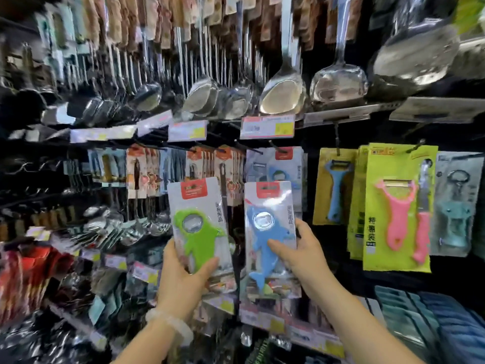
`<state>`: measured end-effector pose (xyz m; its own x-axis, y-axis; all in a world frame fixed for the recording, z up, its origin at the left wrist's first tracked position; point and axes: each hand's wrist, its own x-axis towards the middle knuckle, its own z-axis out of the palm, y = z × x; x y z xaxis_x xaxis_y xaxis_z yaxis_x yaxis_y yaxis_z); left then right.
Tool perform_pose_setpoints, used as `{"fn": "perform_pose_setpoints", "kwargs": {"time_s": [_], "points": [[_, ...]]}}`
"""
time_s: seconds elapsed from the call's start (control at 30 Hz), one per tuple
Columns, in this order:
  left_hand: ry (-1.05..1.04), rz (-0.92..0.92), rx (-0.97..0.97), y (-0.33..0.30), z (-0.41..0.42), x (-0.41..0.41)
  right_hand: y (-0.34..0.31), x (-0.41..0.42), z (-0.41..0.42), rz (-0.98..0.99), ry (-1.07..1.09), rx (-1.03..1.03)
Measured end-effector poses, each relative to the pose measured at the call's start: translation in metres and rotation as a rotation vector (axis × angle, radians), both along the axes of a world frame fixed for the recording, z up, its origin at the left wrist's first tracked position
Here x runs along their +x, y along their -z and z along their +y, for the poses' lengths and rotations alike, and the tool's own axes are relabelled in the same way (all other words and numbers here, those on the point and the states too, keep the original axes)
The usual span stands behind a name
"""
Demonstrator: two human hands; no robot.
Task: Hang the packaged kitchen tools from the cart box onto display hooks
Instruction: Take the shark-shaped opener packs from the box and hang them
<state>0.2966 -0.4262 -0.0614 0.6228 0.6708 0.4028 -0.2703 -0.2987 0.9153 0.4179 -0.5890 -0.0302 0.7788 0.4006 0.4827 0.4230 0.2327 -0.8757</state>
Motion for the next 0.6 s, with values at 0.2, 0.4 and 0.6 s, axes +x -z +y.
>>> {"fn": "perform_pose_setpoints", "kwargs": {"time_s": [0.2,0.4,0.6], "points": [[0.165,0.039,0.054,-0.012,0.077,0.032,-0.031,0.003,0.04,-0.104,0.235,0.061],[0.33,-0.017,0.125,-0.028,0.094,0.05,-0.066,0.009,0.059,-0.123,0.389,0.152],[0.464,-0.053,0.077,-0.027,0.092,0.062,-0.064,0.017,0.056,0.019,0.445,0.141]]}}
